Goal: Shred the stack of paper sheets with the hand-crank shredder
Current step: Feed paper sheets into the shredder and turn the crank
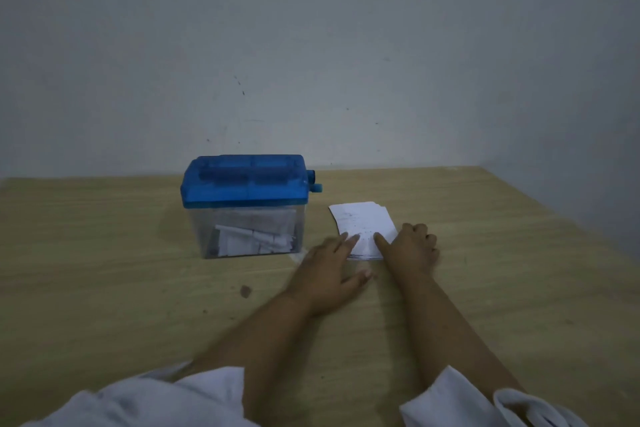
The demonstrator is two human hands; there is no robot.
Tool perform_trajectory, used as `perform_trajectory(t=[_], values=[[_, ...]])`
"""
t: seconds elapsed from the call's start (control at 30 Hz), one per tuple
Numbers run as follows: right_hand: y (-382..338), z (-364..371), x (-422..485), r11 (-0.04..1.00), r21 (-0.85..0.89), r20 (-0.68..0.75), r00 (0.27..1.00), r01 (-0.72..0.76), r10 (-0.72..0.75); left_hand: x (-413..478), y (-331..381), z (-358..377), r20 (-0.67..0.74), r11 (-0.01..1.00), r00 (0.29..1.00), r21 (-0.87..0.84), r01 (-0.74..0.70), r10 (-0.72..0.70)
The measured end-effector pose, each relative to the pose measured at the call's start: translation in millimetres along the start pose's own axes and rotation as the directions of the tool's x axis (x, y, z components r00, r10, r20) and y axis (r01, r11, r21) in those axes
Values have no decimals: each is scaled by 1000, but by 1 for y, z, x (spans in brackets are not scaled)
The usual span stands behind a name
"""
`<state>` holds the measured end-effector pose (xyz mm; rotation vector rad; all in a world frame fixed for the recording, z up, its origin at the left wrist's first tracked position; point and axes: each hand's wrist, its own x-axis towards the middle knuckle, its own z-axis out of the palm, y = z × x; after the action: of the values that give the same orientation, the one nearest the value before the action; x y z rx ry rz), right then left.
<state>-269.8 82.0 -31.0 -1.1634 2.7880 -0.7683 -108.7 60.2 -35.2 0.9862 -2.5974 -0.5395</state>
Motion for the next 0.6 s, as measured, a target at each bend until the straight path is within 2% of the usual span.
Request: perform_trajectory(t=[0.07, 0.27, 0.43, 0.6], values=[[0, 0, 2, 1000, 6, 14, 1000, -20, 20, -1, 0, 0, 45, 995, 999, 96, -33, 28], [3, 1, 10, 975, 220, -32, 999, -15, 22, 2, 0, 1, 98, 992, 995, 121, -27, 15], [7, 0, 12, 832, 555, -130, 989, 15, 69, 2, 1, 0, 120, 992, 993, 125, -26, 11], [10, -1, 17, 847, 529, -125, 983, -51, 137, 1, 3, -1, 129, 989, 991, 149, 22, -41]])
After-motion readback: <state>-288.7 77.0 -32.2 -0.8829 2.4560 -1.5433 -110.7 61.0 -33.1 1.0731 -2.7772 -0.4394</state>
